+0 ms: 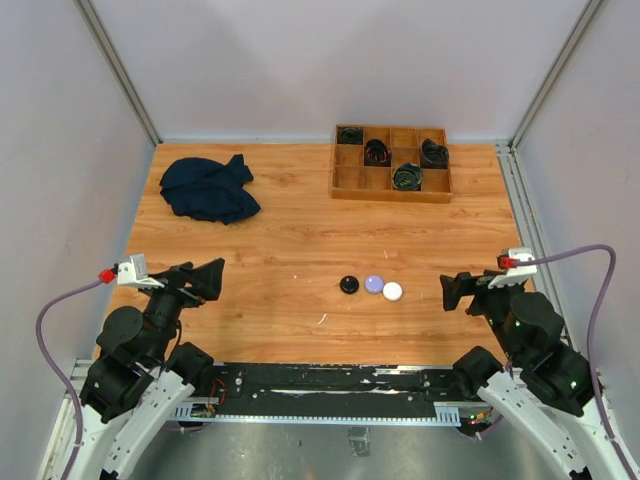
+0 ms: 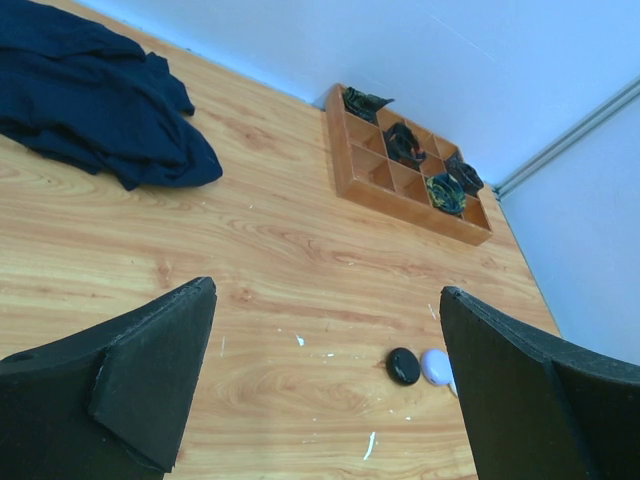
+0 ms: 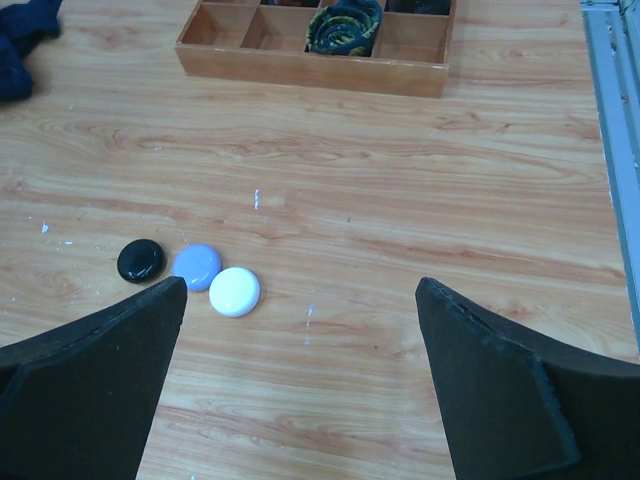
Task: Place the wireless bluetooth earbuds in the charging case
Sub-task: Reset both arms
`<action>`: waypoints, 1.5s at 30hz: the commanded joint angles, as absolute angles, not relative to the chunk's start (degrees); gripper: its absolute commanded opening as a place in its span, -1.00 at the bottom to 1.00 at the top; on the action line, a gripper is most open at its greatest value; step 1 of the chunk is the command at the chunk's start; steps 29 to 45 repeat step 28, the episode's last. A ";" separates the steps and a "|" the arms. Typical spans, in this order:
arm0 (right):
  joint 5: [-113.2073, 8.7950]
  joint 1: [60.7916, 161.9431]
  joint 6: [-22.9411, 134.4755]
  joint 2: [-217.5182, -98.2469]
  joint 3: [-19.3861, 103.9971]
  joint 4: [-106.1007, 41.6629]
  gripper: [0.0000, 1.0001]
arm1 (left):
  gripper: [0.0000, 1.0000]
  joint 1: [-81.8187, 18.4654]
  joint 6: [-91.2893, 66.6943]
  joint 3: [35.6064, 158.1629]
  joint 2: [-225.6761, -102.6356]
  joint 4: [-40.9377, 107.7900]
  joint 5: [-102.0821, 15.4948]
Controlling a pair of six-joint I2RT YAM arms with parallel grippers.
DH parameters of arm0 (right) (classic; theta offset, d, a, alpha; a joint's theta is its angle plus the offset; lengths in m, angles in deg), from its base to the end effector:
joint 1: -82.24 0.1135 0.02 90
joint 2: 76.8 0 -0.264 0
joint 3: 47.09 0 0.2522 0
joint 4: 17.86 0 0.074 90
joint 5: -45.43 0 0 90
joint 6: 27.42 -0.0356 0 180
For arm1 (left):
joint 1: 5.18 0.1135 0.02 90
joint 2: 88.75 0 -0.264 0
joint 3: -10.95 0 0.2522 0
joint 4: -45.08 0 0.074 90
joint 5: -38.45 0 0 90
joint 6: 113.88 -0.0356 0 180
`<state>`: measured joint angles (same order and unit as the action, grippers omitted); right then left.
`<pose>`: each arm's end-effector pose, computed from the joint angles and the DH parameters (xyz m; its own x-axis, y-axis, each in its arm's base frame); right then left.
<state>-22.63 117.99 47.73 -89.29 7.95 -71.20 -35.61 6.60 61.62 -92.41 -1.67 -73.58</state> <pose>0.0509 0.0203 0.3211 -0.2094 0.1422 -0.9674 -0.1970 0.9630 0.1841 0.0374 -0.0065 0.3153 -0.0707 -0.5038 -0.8609 0.1279 0.8514 -0.5087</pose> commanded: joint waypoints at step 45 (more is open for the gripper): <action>-18.41 118.62 49.08 -87.00 6.73 -72.58 0.97 | 0.99 -35.15 7.32 59.91 -91.29 -0.50 -73.63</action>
